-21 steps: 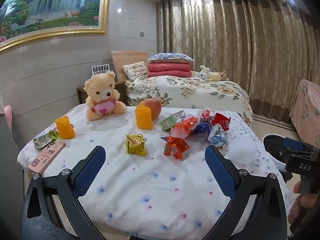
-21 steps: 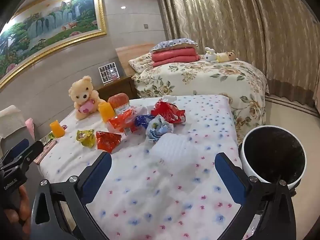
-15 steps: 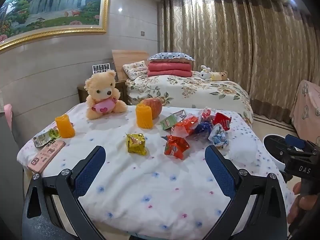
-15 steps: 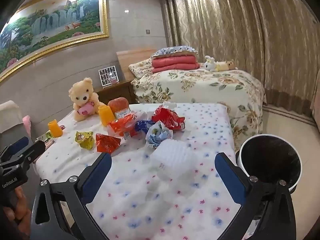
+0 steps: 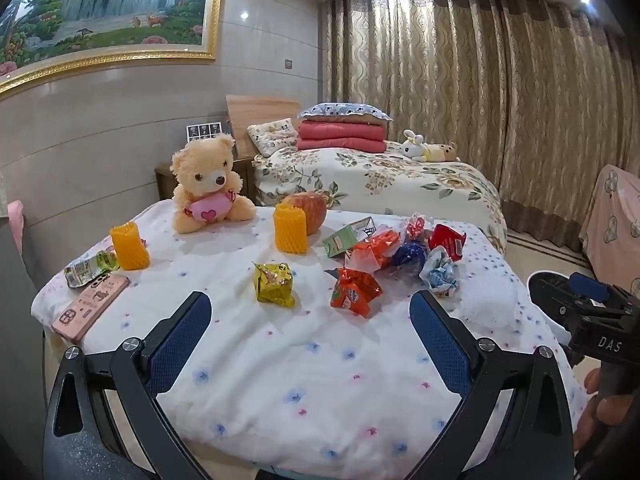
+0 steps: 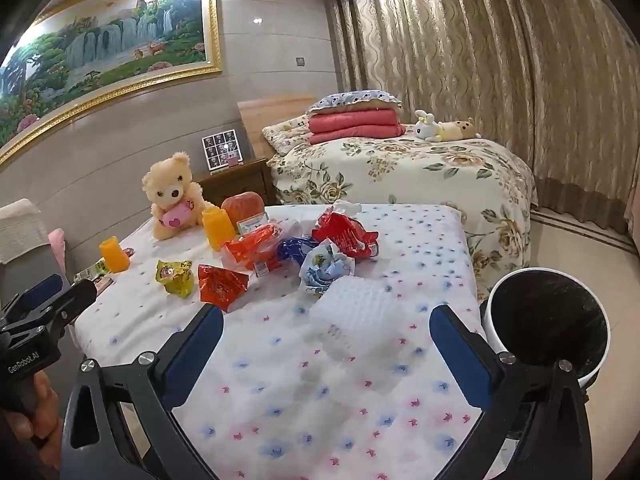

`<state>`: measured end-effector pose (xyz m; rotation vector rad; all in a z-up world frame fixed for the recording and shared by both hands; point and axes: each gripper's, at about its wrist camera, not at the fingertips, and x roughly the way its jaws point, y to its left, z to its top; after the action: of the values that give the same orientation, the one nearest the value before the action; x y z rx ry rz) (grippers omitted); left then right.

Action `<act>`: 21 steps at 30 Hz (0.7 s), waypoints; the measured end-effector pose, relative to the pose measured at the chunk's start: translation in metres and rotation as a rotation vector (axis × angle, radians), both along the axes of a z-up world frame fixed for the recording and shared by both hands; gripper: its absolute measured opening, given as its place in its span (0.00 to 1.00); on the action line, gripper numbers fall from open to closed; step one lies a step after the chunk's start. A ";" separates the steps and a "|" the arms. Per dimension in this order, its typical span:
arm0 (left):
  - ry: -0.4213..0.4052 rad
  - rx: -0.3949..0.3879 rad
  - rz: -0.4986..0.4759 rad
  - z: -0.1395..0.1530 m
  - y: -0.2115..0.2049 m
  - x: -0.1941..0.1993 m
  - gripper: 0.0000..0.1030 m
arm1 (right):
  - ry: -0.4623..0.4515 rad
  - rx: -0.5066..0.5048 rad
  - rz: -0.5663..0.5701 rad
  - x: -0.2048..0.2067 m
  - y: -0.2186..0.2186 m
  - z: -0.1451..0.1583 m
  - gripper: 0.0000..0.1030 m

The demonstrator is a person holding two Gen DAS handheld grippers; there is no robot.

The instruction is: Collect trash

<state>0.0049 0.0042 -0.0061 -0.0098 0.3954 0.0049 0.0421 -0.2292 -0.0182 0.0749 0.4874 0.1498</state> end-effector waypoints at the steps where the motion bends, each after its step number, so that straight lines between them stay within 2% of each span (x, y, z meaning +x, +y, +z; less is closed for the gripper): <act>1: 0.000 0.000 0.000 0.000 0.000 0.000 0.99 | -0.001 0.000 -0.001 0.000 0.001 0.000 1.00; 21: 0.004 -0.011 -0.006 0.002 0.000 0.001 0.99 | -0.007 0.009 0.003 -0.002 0.002 0.001 1.00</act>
<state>0.0057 0.0043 -0.0045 -0.0192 0.3990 -0.0027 0.0398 -0.2272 -0.0169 0.0823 0.4803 0.1548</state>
